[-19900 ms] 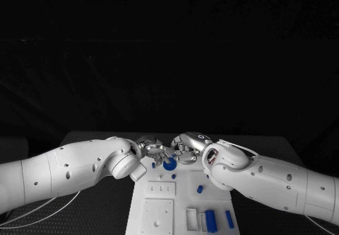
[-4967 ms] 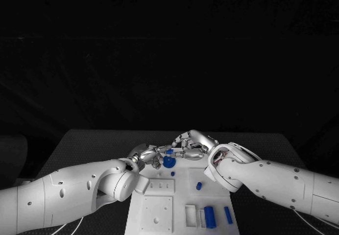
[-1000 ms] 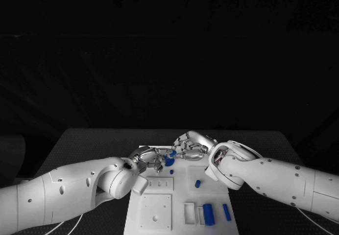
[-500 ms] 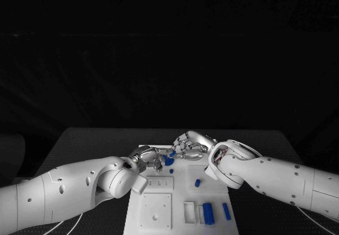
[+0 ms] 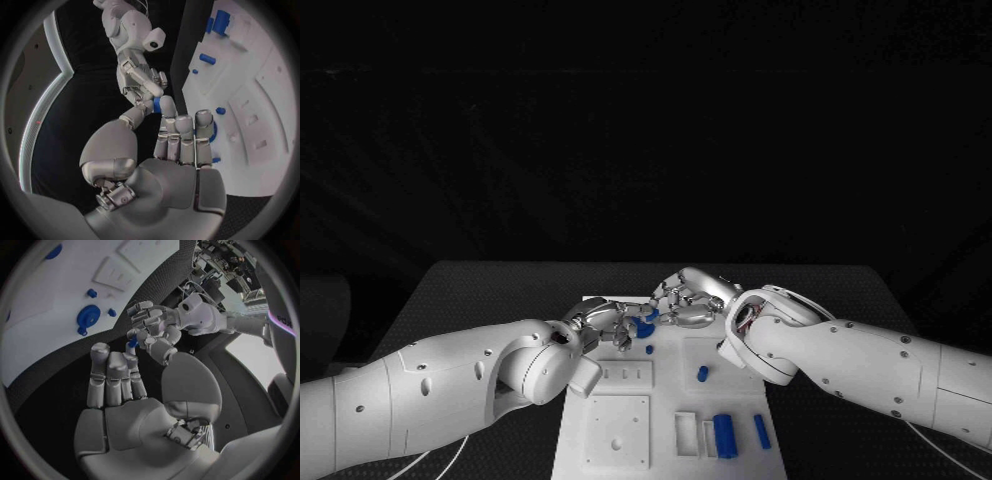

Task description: Assemble the parts on the task board

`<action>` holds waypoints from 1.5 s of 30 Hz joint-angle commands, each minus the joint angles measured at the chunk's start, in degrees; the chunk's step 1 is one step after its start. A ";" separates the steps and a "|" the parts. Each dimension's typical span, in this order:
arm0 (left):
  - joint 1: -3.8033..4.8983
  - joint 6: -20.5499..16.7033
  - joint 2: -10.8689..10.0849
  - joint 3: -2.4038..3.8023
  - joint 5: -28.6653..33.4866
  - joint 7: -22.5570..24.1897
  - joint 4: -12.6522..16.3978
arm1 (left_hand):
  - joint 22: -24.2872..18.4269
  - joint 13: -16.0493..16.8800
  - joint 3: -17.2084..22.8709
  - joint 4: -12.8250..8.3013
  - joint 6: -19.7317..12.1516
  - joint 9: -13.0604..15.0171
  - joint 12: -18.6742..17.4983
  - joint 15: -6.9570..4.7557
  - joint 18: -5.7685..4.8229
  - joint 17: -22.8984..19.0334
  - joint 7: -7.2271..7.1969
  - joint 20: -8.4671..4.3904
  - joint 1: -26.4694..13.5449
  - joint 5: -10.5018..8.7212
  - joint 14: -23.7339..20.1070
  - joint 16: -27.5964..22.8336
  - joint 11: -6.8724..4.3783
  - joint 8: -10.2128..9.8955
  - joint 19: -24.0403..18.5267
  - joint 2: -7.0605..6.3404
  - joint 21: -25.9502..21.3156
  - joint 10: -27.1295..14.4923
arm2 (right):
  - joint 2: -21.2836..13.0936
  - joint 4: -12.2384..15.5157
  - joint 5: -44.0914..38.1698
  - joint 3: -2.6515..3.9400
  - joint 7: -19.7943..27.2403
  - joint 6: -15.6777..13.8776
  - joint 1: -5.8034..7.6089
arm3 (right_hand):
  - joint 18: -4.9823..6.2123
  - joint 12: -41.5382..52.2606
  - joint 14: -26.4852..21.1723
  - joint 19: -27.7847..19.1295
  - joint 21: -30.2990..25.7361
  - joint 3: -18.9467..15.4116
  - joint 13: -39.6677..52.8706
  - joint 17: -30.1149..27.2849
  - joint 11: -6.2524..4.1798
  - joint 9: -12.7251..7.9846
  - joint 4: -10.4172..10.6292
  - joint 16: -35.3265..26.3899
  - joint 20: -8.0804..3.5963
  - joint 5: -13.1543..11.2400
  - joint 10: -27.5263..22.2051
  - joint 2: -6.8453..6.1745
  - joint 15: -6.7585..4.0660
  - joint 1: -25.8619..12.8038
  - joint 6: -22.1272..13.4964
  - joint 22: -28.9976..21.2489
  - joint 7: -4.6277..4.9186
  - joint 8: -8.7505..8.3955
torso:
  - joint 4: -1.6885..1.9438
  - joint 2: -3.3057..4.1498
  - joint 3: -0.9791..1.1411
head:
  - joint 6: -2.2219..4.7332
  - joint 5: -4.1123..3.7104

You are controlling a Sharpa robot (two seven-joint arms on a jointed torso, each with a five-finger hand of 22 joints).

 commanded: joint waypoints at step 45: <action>0.11 -5.56 -0.71 0.08 -21.12 -6.51 -0.81 | -1.13 -0.64 0.44 -3.16 2.52 2.20 -0.26 -1.49 -0.21 -0.38 -0.94 -9.47 5.82 2.70 0.94 0.65 -1.02 3.06 0.49 -0.23 1.18 2.07 | -4.84 -3.77 4.74 0.02 4.88 -3.40 0.31 | 0.43 -5.20 -11.56 -12.54 -7.70 -18.34 -5.19 -4.03 4.66 -1.05 -0.76 -7.26 4.74 10.62 -10.22 -5.38 4.86 -3.43 -9.84 -0.13 5.68 -5.45 | -0.07 -0.04 0.08 | 0.07 0.29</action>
